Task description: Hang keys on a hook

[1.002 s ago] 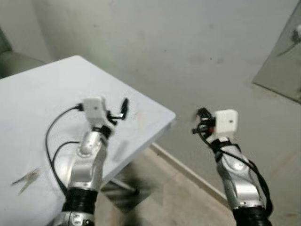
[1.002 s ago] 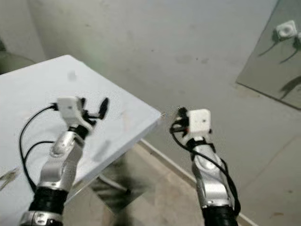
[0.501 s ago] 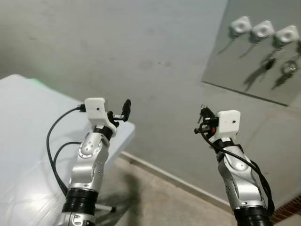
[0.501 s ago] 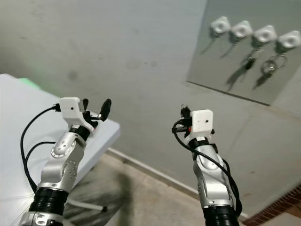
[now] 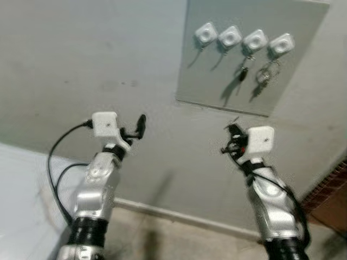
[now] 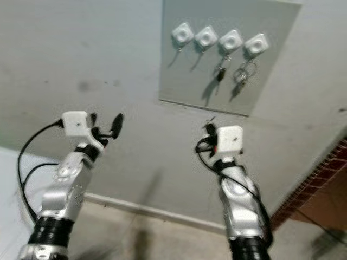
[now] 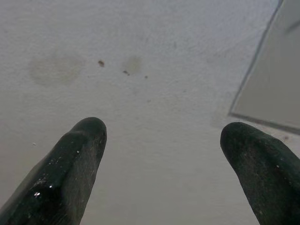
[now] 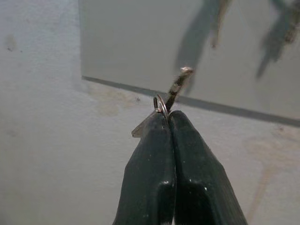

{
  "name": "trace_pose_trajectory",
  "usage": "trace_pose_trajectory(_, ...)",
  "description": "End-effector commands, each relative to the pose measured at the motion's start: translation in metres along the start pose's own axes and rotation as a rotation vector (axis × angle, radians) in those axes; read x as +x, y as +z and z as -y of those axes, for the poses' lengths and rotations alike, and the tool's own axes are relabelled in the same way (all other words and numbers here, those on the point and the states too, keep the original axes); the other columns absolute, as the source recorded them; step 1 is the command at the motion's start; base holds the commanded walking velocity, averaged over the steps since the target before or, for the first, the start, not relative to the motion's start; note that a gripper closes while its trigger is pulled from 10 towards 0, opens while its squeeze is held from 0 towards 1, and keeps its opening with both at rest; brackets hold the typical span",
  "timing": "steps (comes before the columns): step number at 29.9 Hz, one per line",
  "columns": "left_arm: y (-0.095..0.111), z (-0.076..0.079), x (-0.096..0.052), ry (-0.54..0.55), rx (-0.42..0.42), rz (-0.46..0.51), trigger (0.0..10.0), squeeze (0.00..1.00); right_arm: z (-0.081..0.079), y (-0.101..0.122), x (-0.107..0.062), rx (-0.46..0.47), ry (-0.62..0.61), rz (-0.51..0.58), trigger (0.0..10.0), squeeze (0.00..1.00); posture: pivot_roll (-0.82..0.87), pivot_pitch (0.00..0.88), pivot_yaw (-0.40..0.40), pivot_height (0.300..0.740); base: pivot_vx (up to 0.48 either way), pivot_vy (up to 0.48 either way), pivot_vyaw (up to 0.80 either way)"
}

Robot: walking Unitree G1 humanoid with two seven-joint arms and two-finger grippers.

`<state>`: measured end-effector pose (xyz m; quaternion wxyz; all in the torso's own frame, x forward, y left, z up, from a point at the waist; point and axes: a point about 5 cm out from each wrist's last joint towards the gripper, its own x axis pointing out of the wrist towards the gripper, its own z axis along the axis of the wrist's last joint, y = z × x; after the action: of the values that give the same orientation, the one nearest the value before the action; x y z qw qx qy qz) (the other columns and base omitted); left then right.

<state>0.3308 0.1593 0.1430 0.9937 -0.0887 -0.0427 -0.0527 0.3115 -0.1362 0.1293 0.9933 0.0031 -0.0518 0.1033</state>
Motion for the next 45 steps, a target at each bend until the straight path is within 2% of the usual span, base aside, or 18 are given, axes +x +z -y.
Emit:
trace_pose_trajectory(1,0.0,0.009,0.002,-0.019,-0.01,-0.005,10.0,0.0,0.011,0.006,0.0,-0.021,-0.035,0.021,10.0,0.0,0.01,0.0,-0.021,0.736,0.0,0.0,0.0)
trace_pose_trajectory(2,0.0,0.01,0.002,-0.016,-0.033,0.002,10.0,0.0,0.011,0.005,0.0,-0.009,-0.028,0.01,10.0,0.0,0.01,0.0,-0.021,0.736,0.0,0.0,0.0)
trace_pose_trajectory(6,-0.005,0.008,0.004,0.028,0.002,-0.057,10.0,0.0,0.012,0.004,0.0,-0.009,-0.04,-0.014,10.0,0.0,0.0,0.0,-0.021,0.736,0.0,0.0,0.0)
trace_pose_trajectory(10,-0.006,0.009,0.004,0.022,-0.004,-0.061,10.0,0.0,0.012,0.001,-0.001,-0.026,-0.046,-0.035,10.0,0.0,0.0,0.0,-0.021,0.736,0.0,0.0,0.0)
trace_pose_trajectory(12,-0.007,0.011,0.004,0.029,0.001,-0.078,10.0,0.0,0.017,0.0,-0.002,-0.024,-0.096,-0.057,10.0,0.0,0.0,0.0,-0.021,0.736,0.0,0.0,0.0)
trace_pose_trajectory(15,-0.007,0.013,0.004,0.016,0.006,-0.083,10.0,0.0,0.019,-0.003,-0.003,0.005,-0.097,-0.082,10.0,0.0,0.0,0.0,-0.021,0.736,0.0,0.0,0.0)
trace_pose_trajectory(17,-0.007,0.02,0.003,-0.041,0.069,-0.087,10.0,0.0,0.021,-0.002,-0.003,-0.013,-0.101,-0.086,10.0,0.0,0.0,0.0,-0.021,0.736,0.0,0.0,0.0)
trace_pose_trajectory(20,-0.006,0.025,0.004,-0.072,0.055,-0.092,10.0,0.0,0.017,0.002,-0.003,-0.01,-0.057,-0.05,10.0,0.0,0.0,0.0,-0.021,0.736,0.0,0.0,0.0)
trace_pose_trajectory(24,-0.003,0.031,0.006,-0.108,0.109,-0.08,10.0,0.0,0.013,0.006,-0.001,-0.008,-0.017,-0.04,10.0,0.0,0.0,0.0,-0.02,0.736,0.0,0.0,0.0)
trace_pose_trajectory(33,0.007,0.038,0.011,-0.162,0.118,-0.056,10.0,0.0,0.006,0.014,0.004,-0.1,0.026,0.006,10.0,0.0,0.0,0.0,-0.016,0.736,0.0,0.0,0.0)
trace_pose_trajectory(38,0.007,0.039,0.01,-0.173,0.125,-0.054,10.0,0.0,0.003,0.019,0.006,-0.056,0.054,0.034,10.0,0.0,0.0,0.0,-0.015,0.736,0.0,0.0,0.0)
trace_pose_trajectory(45,0.017,0.059,0.004,-0.299,0.157,0.001,10.0,0.0,-0.002,0.029,0.016,-0.045,0.093,0.069,10.0,0.0,0.0,0.0,-0.019,0.736,0.0,0.0,0.0)
